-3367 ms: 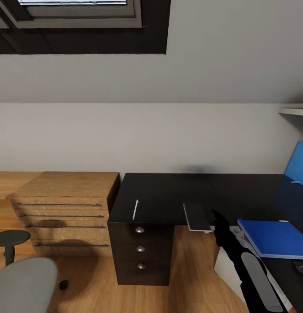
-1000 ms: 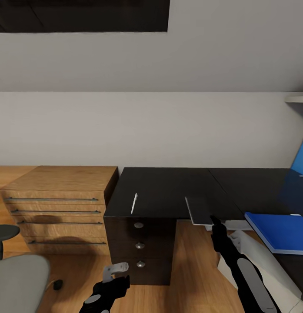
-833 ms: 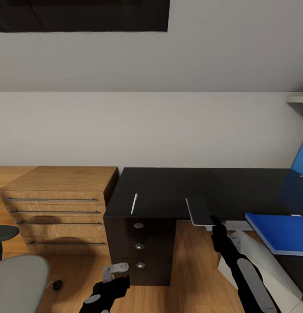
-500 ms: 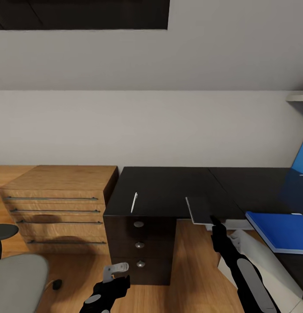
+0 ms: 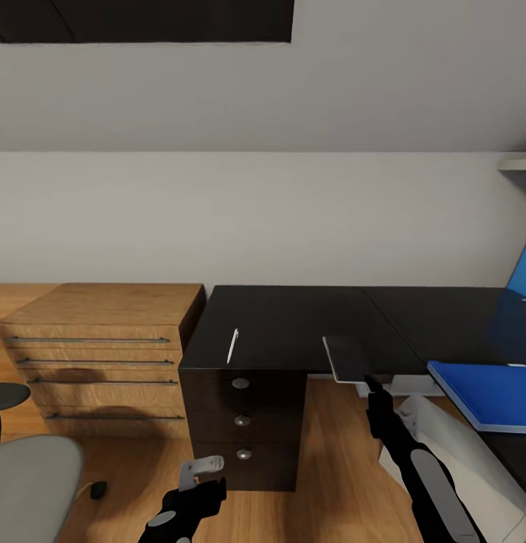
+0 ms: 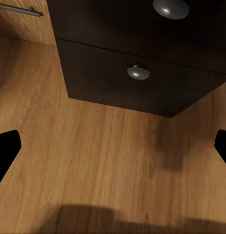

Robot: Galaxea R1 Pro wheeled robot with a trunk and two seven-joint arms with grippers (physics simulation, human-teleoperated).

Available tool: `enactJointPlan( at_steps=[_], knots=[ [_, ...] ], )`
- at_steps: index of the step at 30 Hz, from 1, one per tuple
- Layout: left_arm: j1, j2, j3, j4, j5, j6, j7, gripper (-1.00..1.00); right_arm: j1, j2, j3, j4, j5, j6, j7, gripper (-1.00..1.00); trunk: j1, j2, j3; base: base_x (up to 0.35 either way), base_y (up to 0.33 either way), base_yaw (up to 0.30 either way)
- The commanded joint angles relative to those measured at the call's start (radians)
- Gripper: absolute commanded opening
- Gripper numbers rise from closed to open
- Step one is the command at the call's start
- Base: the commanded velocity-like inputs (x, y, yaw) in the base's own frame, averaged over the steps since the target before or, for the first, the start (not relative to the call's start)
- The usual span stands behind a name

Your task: In the bedroom, organize the workspace by keeping the computer under the desk, ensuring the monitor is on the desk, placing the keyboard on the desk next to the monitor, placing the mouse on the desk next to the keyboard, moving the folder from the swivel chair onto the desk next to the mouse, stacking the notebook on top of the folder with the pen on top of the notebook, and positioning the swivel chair next to the desk.

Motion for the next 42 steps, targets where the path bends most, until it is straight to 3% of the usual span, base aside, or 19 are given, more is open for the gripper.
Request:
enactJointPlan(
  at_steps=[1, 21, 22, 25, 42],
  knots=[
    [-0.001, 0.001, -0.002, 0.000, 0.009, 0.002, 0.008, 1.00, -0.001, 0.000, -0.001, 0.000, -0.005, 0.004, -0.006, 1.00, 0.000, -0.001, -0.001, 0.000, 0.000, 0.000],
    [-0.001, 0.005, -0.001, 0.017, 0.008, -0.003, 0.003, 1.00, -0.001, 0.000, -0.001, 0.006, -0.003, 0.004, -0.006, 1.00, 0.000, -0.001, -0.001, 0.085, 0.000, 0.000],
    [-0.001, 0.005, -0.001, 0.017, 0.008, -0.003, 0.004, 1.00, -0.001, -0.001, -0.003, 0.060, -0.004, 0.004, -0.006, 1.00, 0.000, -0.001, -0.001, 0.004, 0.000, 0.000],
    [-0.001, 0.005, -0.001, 0.017, 0.008, -0.003, 0.004, 1.00, -0.002, -0.001, -0.004, 0.077, -0.004, 0.003, -0.006, 1.00, 0.000, -0.001, -0.001, 0.002, 0.000, 0.000],
    [-0.001, 0.005, -0.001, 0.018, 0.009, -0.001, 0.003, 1.00, -0.002, 0.001, -0.001, 0.086, -0.002, 0.003, -0.006, 1.00, 0.000, -0.001, -0.001, 0.020, 0.000, 0.000]
  ],
)
